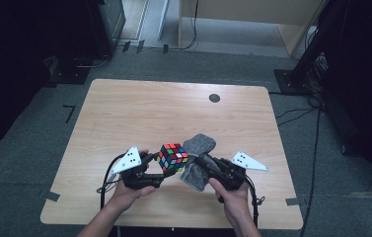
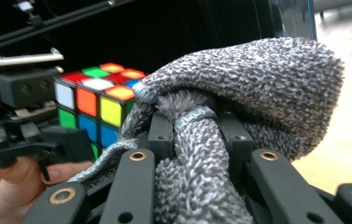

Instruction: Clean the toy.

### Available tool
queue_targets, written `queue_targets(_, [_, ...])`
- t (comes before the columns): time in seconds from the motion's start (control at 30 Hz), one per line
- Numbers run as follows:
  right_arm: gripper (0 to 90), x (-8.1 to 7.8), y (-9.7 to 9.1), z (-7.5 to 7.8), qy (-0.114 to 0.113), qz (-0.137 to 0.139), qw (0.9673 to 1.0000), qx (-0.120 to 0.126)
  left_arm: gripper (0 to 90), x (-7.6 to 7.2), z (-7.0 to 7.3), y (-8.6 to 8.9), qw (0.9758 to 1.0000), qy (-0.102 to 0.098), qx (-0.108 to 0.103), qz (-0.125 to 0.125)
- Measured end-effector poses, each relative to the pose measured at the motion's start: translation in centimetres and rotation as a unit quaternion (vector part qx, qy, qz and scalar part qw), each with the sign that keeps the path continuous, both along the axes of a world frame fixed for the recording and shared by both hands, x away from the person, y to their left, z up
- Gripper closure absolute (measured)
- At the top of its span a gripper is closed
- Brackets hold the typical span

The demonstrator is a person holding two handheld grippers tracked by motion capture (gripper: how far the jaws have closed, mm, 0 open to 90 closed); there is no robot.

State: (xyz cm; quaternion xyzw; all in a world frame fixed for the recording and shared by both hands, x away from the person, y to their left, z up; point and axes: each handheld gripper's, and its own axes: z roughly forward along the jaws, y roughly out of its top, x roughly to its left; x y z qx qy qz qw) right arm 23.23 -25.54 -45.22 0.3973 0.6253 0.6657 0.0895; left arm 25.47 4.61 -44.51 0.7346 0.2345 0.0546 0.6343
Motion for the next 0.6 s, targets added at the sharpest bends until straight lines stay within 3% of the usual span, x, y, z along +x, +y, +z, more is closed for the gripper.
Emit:
queue_targets(0.07, [71.2, -0.1, 0.0, 0.0, -0.012, 0.013, 0.9998, -0.012, 34.0, -0.1, 0.2, -0.1, 1.0, -0.003, -0.003, -0.005])
queue_targets(0.2, [70.1, 0.4, 1.5, -1.5, 0.035, 0.063, 0.996, -0.053, 34.0, 0.1, 0.0, -0.1, 1.0, 0.0, 0.003, -0.006])
queue_targets(0.27, [70.2, 0.4, 1.4, -1.6, 0.04, 0.066, 0.996, -0.046, 34.0, 0.3, -0.4, 0.0, 0.9999, 0.006, 0.008, -0.011])
queue_targets(0.4, [70.4, 0.3, 0.0, -0.5, 0.006, 0.048, 0.9988, -0.003, 34.0, 0.6, -0.8, 0.1, 0.9996, 0.006, 0.024, -0.012])
queue_targets(0.5, [70.3, 0.2, -0.5, -0.3, -0.002, 0.029, 0.9994, 0.019, 34.0, 0.6, -0.7, 0.1, 0.9997, 0.007, 0.019, -0.014])
queue_targets(0.6, [70.3, 0.3, 0.4, -1.1, 0.018, 0.031, 0.9992, -0.018, 34.0, 0.4, -0.6, 0.1, 0.9996, -0.001, 0.017, -0.02])
